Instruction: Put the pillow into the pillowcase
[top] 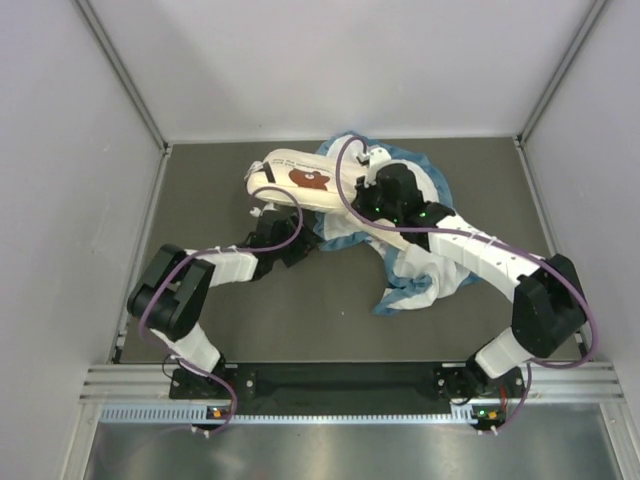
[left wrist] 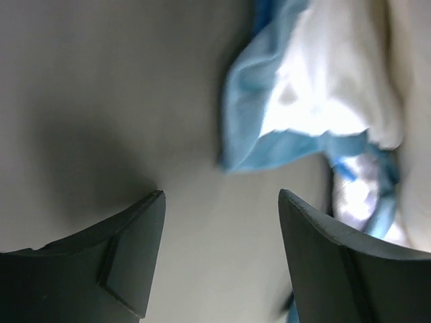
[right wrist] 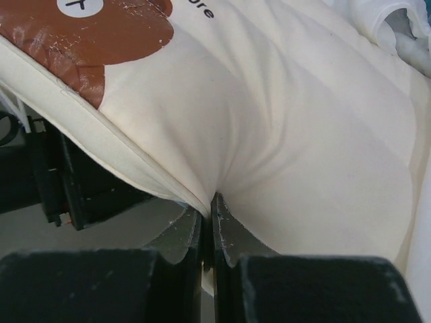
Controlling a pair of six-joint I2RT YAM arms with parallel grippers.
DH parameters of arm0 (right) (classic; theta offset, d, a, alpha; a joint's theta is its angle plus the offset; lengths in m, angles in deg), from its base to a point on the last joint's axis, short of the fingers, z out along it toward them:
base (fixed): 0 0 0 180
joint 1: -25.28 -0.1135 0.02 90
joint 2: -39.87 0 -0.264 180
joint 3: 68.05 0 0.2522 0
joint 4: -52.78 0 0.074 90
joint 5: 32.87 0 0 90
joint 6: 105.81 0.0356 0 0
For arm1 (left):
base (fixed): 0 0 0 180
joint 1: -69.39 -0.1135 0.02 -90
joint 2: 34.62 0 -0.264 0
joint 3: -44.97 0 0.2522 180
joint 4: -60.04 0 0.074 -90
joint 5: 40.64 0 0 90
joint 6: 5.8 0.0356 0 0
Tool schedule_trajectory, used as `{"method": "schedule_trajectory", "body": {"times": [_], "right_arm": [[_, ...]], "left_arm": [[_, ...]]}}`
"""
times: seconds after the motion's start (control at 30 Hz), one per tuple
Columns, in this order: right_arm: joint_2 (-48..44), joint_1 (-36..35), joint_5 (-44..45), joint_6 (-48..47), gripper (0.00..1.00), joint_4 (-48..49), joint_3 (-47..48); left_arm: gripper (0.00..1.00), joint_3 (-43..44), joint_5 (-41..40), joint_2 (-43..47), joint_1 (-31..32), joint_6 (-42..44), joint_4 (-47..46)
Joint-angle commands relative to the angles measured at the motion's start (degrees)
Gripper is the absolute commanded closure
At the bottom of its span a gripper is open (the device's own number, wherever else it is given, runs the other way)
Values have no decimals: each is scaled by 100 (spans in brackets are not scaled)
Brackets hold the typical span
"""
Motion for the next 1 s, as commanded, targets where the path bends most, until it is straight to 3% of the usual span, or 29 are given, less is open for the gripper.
{"method": "schedule_trajectory", "body": {"times": [0.0,0.23,0.43,0.47,0.5,0.6,0.63,0.73,0.9,0.97], "right_arm": [[-549,155,-376,477,100,730,69],[-734,252,-543,751,100,958,-142],[-866,313,-604,786,100,958,-212],[-875,322,-613,795,100,949,-221],[-910,322,-613,812,100,941,-229],[-954,348,-613,821,100,871,-247],[-963,340,-596,812,100,835,-256],[-972,340,-569,742,100,687,-335],[-1130,331,-640,786,100,642,-888],[-1348,322,-587,803,100,633,-1265]], "left_arm": [[29,332,-222,-519,115,-408,-964],[32,613,-977,-1205,406,-908,-1175],[50,867,-1268,-1811,599,-1278,-1526],[55,938,-1268,-1847,617,-1287,-1536],[68,1008,-1268,-1882,669,-1270,-1536],[97,1106,-1207,-1883,696,-1121,-1807],[100,1088,-1189,-1770,696,-1060,-1834],[100,983,-1259,-1192,687,-595,-1633],[100,1157,-1531,31,582,346,176],[100,1237,-1269,524,320,505,719]]}}
